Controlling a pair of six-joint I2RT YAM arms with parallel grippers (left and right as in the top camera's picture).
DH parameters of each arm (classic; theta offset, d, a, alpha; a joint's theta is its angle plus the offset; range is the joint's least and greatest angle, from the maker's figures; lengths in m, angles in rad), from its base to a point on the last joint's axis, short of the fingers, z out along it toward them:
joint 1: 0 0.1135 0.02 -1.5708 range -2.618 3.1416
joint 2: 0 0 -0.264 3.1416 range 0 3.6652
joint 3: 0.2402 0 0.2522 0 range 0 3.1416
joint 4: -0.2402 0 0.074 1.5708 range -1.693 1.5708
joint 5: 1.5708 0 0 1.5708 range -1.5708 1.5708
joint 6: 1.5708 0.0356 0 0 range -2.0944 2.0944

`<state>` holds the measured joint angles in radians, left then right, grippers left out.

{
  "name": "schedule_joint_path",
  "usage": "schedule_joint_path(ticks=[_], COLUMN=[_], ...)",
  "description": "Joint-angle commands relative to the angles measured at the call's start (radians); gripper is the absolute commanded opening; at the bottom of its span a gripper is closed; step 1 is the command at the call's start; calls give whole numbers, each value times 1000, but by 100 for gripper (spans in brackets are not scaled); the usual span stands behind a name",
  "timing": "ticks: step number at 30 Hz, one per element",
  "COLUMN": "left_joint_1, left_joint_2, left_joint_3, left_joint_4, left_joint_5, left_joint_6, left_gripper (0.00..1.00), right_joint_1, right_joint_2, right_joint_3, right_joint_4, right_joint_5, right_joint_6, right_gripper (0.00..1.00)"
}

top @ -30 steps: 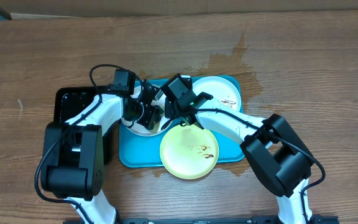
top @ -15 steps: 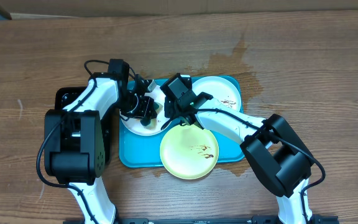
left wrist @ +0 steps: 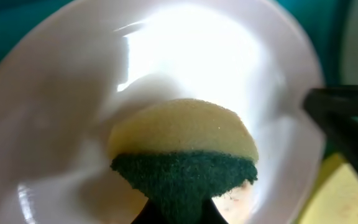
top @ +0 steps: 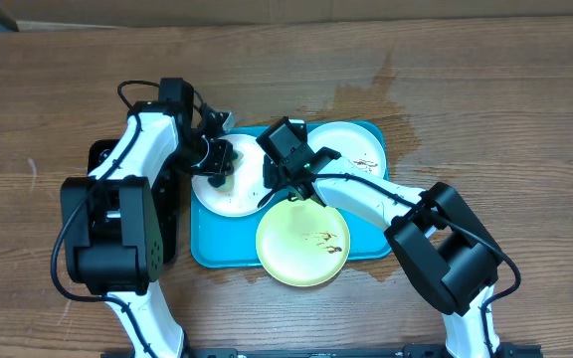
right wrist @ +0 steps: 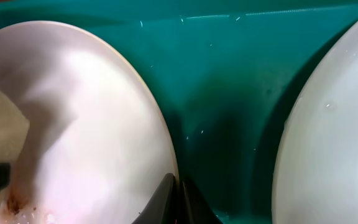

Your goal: Clean dirty plates on tray and stack at the side

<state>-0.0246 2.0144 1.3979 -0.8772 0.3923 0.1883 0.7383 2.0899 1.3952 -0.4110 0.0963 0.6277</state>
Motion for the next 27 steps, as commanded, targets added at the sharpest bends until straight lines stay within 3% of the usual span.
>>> schedule_joint_path(ticks=[1,5,16,27], left_joint_1=[-22,-42,-69,-111], left_joint_2=[14,14,14,14], left_joint_3=[-74,-145,-307,-411], left_joint_4=[85,199,294,392], left_joint_5=[-183,-337,-289,-283], left_joint_6=[-40,-126,-178,-309], left_gripper=[4,4,4,4], right_joint_1=[1,1,1,1], right_joint_2=[1,1,1,1], right_joint_3=[24,24,24,24], right_joint_4=[13,13,16,21], right_joint_5=[-11,-11,-11,-18], right_joint_6=[1,0,0,1], right_gripper=[4,4,5,5])
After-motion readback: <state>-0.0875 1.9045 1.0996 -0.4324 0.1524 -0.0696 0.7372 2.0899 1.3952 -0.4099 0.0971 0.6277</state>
